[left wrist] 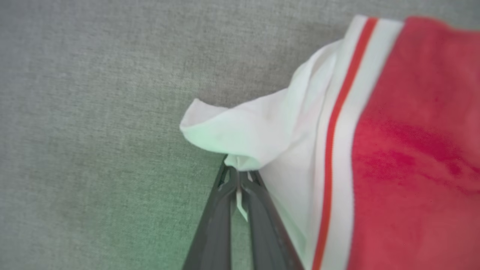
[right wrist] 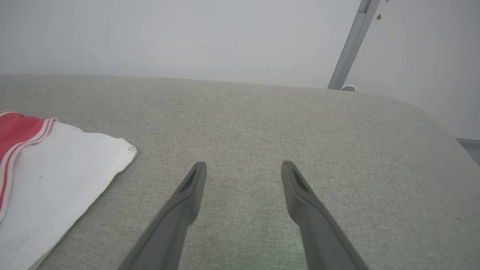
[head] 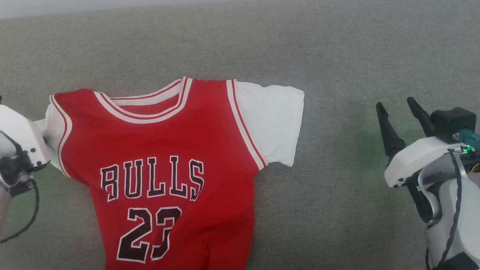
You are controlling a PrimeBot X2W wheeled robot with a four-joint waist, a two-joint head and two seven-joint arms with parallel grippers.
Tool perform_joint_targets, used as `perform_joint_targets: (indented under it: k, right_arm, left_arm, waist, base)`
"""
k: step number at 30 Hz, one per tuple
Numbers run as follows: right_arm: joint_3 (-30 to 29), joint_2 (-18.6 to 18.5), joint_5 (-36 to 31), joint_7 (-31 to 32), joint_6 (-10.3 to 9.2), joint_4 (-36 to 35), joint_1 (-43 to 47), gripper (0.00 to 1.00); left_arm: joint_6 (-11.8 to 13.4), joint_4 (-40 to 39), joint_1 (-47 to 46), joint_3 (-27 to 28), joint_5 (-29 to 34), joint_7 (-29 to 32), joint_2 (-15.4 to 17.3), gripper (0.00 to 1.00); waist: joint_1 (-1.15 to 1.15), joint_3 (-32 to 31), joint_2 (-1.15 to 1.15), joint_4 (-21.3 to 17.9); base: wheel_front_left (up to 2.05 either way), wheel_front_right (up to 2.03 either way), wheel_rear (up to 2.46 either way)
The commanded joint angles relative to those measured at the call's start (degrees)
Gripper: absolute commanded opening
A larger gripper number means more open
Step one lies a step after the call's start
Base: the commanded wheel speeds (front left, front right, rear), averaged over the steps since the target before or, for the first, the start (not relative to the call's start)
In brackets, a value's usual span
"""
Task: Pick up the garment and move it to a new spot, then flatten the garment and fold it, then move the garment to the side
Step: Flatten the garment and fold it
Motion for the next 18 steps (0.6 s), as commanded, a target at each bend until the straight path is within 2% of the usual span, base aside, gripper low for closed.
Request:
perform_joint_targets:
  k: [1, 9, 14, 15, 16, 17, 18]
  right_arm:
    - [-0.13, -0.03, -0.18, 0.17, 0.01, -0.13, -0.57, 1.00]
    - [0.18, 0.00, -0.17, 0.67, 0.01, -0.25, -0.24, 1.00]
    - [0.65, 0.03, 0.02, 0.96, 0.01, -0.23, 0.05, 1.00]
    - [0.97, 0.14, 0.07, 1.04, 0.01, -0.18, -0.02, 1.00]
    - [1.33, 0.25, 0.14, 1.09, 0.01, -0.16, -0.10, 1.00]
    - [1.79, 0.26, 0.20, 1.21, 0.01, -0.17, -0.21, 1.00]
    - [2.15, 0.26, 0.32, 1.33, 0.01, -0.14, -0.35, 1.00]
  left_arm:
    - [0.22, 1.26, 0.07, -0.20, 0.66, -0.42, 0.18, 0.00]
    - [-1.05, 4.04, -2.26, -0.82, 2.16, -3.38, 1.95, 0.00]
    - [-1.57, 4.88, -1.94, -1.11, 1.74, -3.44, 0.77, 0.00]
    - [-1.74, 5.25, -1.72, -0.97, 1.43, -3.58, 0.33, 0.22]
    - [-2.02, 5.58, -1.52, -0.73, 1.02, -4.20, -0.15, 0.79]
    - [-2.25, 5.92, -1.37, -0.45, 0.59, -4.67, -0.68, 1.00]
    - [-2.43, 6.33, -1.29, -0.29, 0.39, -5.36, -1.08, 1.00]
  waist:
    - [0.00, -0.07, 0.00, 0.20]
    - [0.00, -0.58, 0.00, 1.53]
    - [0.00, -0.84, 0.00, 2.65]
    - [0.00, -0.87, 0.00, 2.83]
    - [0.00, -0.91, 0.00, 3.00]
    - [0.00, -0.99, 0.00, 3.17]
    - [0.00, -1.12, 0.00, 3.34]
  base:
    - [0.00, 0.00, 0.00]
    - [0.00, 0.00, 0.00]
    - [0.00, 0.00, 0.00]
    - [0.00, 0.00, 0.00]
    - [0.00, 0.00, 0.00]
    - [0.00, 0.00, 0.00]
    - [0.00, 0.00, 0.00]
